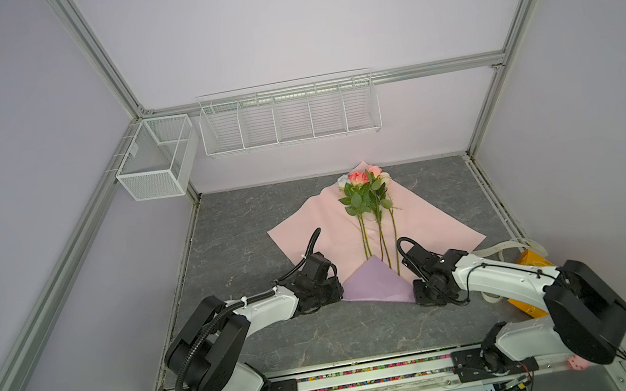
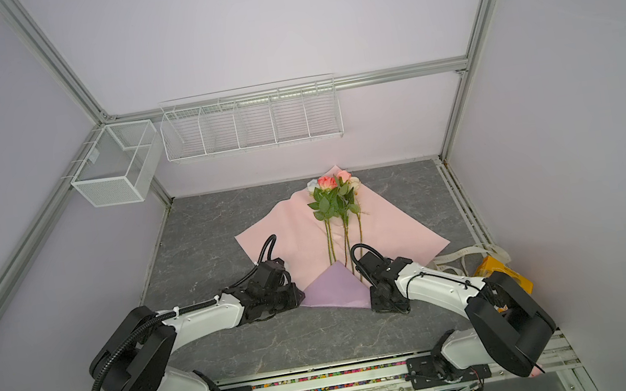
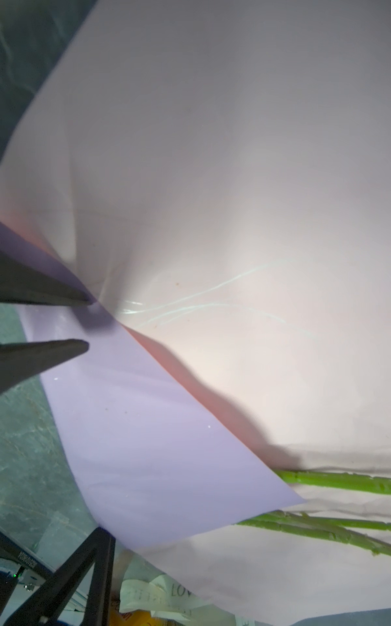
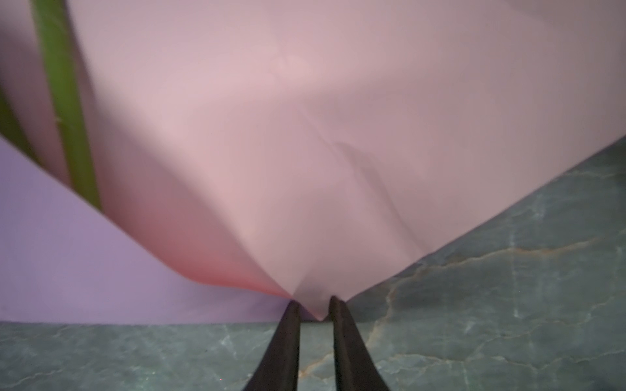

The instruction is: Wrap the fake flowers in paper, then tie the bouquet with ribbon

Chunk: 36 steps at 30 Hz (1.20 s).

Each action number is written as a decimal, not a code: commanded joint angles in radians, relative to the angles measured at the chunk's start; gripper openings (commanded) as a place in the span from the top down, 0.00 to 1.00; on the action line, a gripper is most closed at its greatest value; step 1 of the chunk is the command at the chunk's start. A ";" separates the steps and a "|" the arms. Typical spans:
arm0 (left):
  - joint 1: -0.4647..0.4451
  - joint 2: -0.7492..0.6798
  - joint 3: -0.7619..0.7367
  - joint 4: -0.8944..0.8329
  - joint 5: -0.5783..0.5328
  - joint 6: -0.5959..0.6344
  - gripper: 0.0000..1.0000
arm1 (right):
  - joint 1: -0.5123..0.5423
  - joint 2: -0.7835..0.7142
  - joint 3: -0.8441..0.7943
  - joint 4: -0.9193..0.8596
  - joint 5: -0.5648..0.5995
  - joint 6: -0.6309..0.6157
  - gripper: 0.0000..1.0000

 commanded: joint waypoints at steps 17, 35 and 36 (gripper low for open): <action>0.005 0.007 -0.062 -0.064 -0.004 -0.042 0.78 | 0.051 -0.267 0.046 0.143 -0.093 -0.017 0.78; 0.005 0.039 -0.059 -0.033 0.014 -0.052 0.77 | 0.216 0.217 0.327 0.247 -0.164 0.058 0.92; 0.005 0.035 -0.062 -0.033 0.015 -0.051 0.77 | 0.220 0.241 0.341 0.244 -0.174 0.055 0.92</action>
